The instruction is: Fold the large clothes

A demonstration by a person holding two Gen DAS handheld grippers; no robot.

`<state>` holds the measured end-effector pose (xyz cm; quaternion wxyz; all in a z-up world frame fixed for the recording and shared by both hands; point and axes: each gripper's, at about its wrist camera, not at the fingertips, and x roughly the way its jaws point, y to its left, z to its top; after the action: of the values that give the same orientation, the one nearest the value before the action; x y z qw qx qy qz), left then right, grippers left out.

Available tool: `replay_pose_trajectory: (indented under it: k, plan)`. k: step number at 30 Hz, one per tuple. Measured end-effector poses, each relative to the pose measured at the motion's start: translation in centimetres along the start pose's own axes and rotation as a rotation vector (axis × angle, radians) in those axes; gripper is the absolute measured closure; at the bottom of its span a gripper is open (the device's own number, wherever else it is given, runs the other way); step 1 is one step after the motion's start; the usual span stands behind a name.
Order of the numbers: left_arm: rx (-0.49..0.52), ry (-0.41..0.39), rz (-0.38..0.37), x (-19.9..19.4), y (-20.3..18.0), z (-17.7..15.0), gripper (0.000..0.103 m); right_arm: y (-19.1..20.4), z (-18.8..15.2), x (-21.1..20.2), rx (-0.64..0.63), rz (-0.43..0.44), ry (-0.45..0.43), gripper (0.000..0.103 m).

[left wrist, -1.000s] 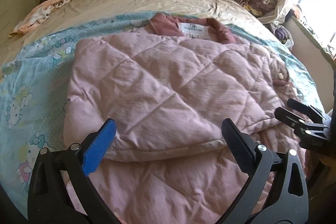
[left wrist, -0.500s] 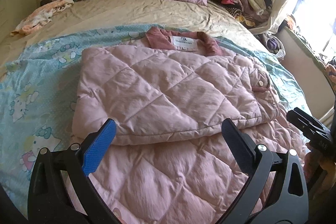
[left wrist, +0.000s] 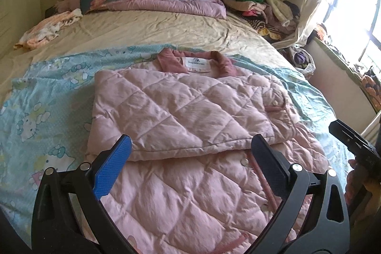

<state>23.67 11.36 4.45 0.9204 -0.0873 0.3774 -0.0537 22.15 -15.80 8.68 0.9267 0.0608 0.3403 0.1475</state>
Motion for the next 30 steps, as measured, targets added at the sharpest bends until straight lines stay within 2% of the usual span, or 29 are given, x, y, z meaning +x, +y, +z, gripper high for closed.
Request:
replay_pose_trajectory:
  k: [7,18,30]
  plan:
    - [-0.013,-0.048,-0.01,-2.7,-0.8,-0.7,0.009,0.2,0.4,-2.6,-0.018,0.008,-0.034,0.004]
    - [-0.028,-0.061,-0.005,-5.5,-1.9,-3.0,0.009,0.5,0.3,-6.3,-0.04,0.025,-0.074,0.004]
    - [-0.031,-0.088,0.001,-8.2,-3.3,-4.2,0.009,0.8,-0.1,-9.4,-0.072,0.043,-0.109,0.004]
